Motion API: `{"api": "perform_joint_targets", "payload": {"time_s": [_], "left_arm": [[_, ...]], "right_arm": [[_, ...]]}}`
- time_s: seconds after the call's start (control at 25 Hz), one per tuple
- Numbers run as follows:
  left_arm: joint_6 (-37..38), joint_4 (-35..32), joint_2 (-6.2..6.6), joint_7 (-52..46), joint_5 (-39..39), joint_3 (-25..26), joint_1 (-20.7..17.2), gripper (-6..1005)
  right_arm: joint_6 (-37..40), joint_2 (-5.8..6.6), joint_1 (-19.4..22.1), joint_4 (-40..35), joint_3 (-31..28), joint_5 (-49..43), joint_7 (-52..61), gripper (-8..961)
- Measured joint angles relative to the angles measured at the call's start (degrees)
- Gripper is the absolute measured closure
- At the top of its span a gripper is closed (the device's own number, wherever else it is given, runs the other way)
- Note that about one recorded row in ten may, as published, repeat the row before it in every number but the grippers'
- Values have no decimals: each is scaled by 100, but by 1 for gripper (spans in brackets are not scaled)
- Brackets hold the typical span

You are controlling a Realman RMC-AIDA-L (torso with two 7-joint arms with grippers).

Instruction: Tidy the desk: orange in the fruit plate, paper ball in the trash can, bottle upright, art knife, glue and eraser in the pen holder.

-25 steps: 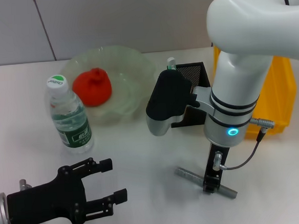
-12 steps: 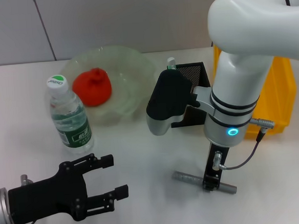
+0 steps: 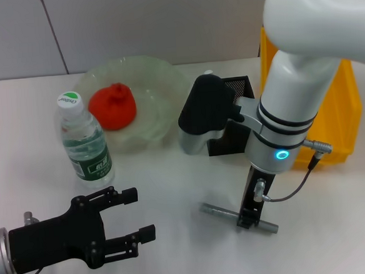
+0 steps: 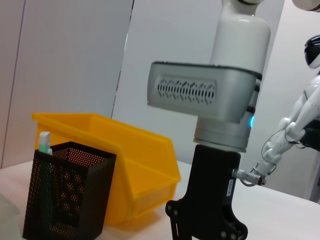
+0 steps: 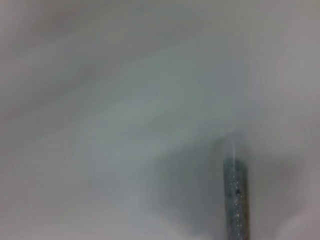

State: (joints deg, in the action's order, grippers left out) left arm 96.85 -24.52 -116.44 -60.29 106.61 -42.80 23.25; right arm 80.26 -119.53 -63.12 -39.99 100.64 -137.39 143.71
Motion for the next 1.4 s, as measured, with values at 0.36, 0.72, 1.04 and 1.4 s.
{"api": "perform_joint_targets", "payload": {"time_s": [0.36,0.72,1.04,1.4], "left_arm": [[7,0,-1,0,0,3,0,189],[29,0,-1,14,0,16,-43,189],[36,0,4,64,0,73,-50,189],[53,0,8,48,12,58,-48,189]], "right_arm": [[178,45,363,-503,-863,-97,-352,815],[372,42,1369,-1490,-2522,147,-1792,819],[594,47,2383,-2043,-3435,1903,-3273,819],[728,44,3262,-1701,-4552,3901,-4885,818]]}}
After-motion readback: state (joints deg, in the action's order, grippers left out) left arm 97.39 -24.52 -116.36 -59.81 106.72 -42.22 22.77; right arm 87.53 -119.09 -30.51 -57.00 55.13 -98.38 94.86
